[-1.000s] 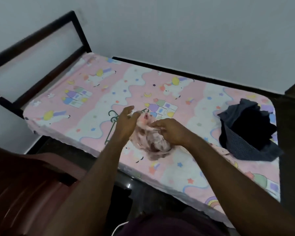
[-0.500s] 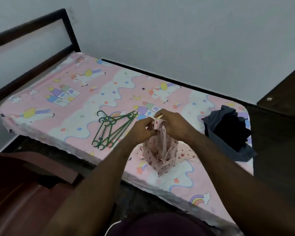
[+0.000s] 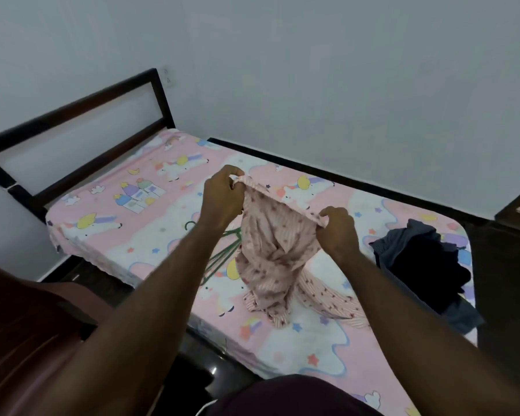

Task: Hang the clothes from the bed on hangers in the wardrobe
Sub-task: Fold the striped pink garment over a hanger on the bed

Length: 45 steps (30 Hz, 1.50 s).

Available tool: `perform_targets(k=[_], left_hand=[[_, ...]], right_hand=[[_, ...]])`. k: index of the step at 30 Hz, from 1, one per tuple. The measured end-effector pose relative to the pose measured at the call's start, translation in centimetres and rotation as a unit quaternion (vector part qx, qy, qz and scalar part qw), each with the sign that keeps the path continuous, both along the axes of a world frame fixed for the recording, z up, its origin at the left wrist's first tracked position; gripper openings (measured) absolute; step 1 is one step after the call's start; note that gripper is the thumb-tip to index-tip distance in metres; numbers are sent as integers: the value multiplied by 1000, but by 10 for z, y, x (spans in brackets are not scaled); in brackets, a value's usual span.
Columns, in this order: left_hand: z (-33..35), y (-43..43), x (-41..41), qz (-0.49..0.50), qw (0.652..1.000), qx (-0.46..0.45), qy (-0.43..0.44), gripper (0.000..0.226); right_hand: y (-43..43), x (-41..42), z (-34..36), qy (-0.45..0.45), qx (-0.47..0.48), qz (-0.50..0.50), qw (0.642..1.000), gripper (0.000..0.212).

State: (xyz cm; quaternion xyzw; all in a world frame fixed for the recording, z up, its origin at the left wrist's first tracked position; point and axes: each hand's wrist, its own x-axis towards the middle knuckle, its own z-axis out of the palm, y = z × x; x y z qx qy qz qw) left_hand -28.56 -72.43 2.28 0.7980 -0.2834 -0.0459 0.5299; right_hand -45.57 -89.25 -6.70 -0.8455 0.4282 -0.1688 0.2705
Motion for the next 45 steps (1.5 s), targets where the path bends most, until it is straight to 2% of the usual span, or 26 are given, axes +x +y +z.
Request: perform_targets(k=[4,6,9,11,12,13,15,16,19,21,23,25,29,33,35,36,38,40,45], left_hand=[[8,2,9,62,998,34,1,18],[12,0,9,71,997,40,5,17],[20,-10,-1,66,997,40,7,17],[25,-21,-11,60,997,37,-14,18],[27,-26,-17,57,997,37,-28,18],[27,-31,-22,50,997,39,-41,19],[26,-33,-27,36,996,45,-68,18],[24,-31,-27,32,995,53,-80,18],[4,-10,-14,36,978,156,-136,20],[-21,6,-8,49,953,247,-171,21],[-43,23,-7,64,937,300,-169,20],[-56,36,2,79,937,315,-129,22],[-43,55,35,110,963,246,-23,22],[2,52,61,131,983,95,91,10],[34,44,74,134,983,18,121,7],[46,40,83,127,983,-6,132,9],[86,32,95,114,984,-41,128,16],[137,25,103,104,988,-63,97,20],[243,19,111,65,994,-86,27,10]], right_hand=[[-29,-1,13,-44,64,-20,997,28],[-39,-1,18,-21,62,10,998,24],[-31,4,31,42,4,100,994,45],[-8,18,46,3,-9,188,982,64],[6,27,52,-10,-18,223,975,65],[19,37,57,-20,-30,241,970,57],[33,54,62,-53,-53,237,969,21],[34,58,64,-75,-50,219,971,11],[16,57,72,-154,-14,160,975,25],[3,53,82,-182,-38,140,973,34],[-6,50,92,-186,-58,128,972,35],[-19,44,98,-174,-70,103,977,31],[-57,24,97,-78,-81,39,993,25],[-78,14,113,-45,-47,1,998,23],[-83,24,142,-102,-20,-12,994,21],[-85,31,159,-160,27,-29,986,20],[-87,45,201,-282,153,-52,946,24],[-90,58,246,-355,211,-33,910,27],[-94,79,338,-397,154,29,904,26]])
